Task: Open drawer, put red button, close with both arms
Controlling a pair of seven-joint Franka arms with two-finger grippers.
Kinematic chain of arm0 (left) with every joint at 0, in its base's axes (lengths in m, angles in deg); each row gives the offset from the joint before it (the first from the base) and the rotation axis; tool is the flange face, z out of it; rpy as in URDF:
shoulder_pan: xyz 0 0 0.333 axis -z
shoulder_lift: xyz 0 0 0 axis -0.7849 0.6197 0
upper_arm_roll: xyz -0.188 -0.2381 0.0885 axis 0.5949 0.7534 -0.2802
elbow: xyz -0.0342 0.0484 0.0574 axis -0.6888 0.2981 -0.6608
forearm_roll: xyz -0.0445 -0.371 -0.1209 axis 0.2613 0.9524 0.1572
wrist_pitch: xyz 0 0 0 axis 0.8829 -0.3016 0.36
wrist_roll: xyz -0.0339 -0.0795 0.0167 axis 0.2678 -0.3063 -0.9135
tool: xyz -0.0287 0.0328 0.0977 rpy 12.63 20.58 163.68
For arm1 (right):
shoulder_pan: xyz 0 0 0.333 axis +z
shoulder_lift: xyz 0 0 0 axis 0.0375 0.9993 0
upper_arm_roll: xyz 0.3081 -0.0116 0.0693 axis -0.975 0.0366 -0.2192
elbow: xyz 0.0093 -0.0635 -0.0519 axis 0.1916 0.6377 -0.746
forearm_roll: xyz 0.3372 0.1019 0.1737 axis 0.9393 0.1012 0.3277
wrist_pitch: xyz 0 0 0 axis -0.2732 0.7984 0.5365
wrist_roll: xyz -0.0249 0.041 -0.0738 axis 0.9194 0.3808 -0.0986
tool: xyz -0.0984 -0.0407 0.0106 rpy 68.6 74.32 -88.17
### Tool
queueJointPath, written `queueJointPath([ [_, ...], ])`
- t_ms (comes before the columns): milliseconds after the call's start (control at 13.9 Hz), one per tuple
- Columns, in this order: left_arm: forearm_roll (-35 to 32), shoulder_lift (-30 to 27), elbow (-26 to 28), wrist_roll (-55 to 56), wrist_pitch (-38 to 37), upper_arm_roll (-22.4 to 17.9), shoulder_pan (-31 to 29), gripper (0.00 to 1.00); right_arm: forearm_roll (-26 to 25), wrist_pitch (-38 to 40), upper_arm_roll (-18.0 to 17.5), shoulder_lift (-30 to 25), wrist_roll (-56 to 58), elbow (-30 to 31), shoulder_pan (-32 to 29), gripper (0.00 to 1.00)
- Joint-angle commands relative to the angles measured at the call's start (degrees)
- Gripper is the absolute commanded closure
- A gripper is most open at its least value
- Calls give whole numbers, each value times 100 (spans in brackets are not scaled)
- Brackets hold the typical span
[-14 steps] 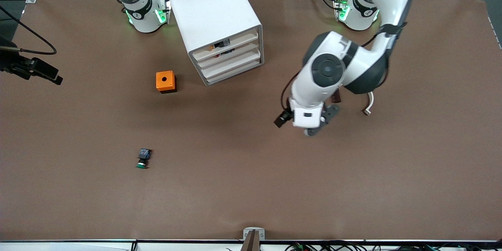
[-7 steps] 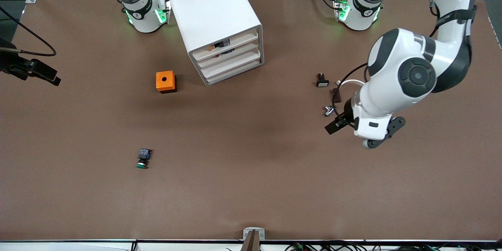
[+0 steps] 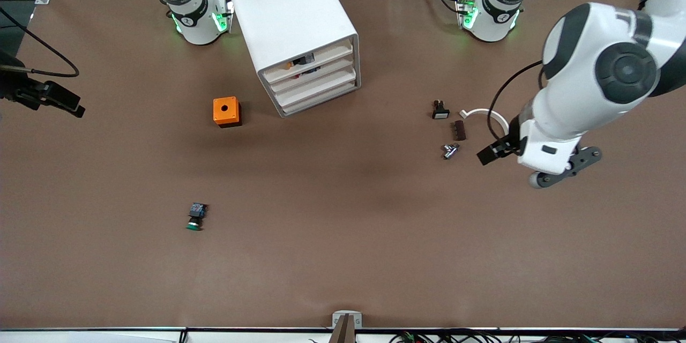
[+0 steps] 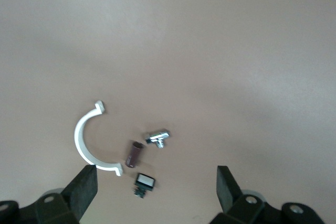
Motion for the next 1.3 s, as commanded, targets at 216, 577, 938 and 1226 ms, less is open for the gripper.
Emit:
queueJointPath([
  [216, -102, -518, 52, -1024, -267, 21, -390, 0, -119, -38, -81, -95, -9, 90, -100, 0],
  [577, -75, -878, 87, -1779, -751, 30, -768, 0, -119, -204, -89, -104, 44, 151, -222, 0],
  [938, 21, -1193, 313, -2484, -866, 83, -1076, 0, -119, -653, -159, -332, 71, 485, -214, 0],
  [1226, 171, -2466, 1797, -2869, -261, -49, -1015, 0, -127, -759, -177, -605, 71, 793, -74, 0],
])
